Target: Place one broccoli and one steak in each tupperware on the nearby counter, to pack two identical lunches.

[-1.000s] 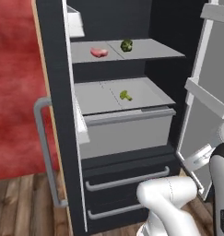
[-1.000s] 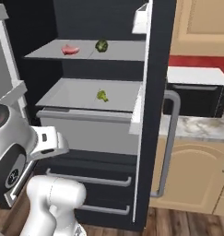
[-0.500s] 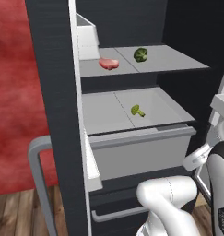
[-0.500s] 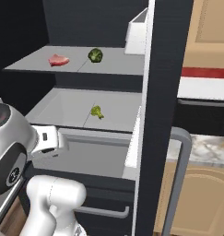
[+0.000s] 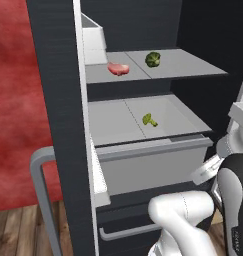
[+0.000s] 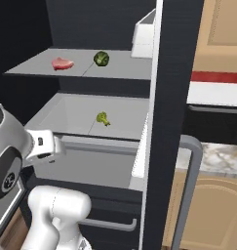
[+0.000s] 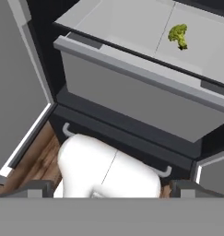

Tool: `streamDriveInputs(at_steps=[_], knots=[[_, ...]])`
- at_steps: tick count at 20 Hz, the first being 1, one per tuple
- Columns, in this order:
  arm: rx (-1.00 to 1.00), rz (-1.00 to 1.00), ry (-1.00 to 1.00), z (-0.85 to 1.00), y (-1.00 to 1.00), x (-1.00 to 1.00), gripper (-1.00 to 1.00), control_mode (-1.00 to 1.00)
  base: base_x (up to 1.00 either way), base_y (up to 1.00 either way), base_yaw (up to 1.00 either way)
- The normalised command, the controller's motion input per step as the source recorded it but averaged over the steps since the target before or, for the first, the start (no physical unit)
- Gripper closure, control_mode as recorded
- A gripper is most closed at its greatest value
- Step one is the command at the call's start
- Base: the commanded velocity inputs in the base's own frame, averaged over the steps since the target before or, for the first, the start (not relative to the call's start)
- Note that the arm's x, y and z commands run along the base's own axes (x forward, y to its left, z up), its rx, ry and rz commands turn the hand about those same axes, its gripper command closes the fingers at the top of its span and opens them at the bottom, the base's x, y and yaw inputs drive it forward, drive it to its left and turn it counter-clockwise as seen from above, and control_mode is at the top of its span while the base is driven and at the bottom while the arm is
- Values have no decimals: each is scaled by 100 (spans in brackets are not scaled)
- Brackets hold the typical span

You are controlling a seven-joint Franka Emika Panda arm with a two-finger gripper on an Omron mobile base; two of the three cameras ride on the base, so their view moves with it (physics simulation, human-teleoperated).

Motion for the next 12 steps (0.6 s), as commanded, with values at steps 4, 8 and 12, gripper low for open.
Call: streamDriveInputs(at_steps=[4,8,12], knots=[[-1,2,-6,24,48,2,-100,-100,0,0,0],[0,1,-4,50,24,0,-100,-100,0,0,0],[0,0,-8,68,0,0,-100,-100,0,0,0]])
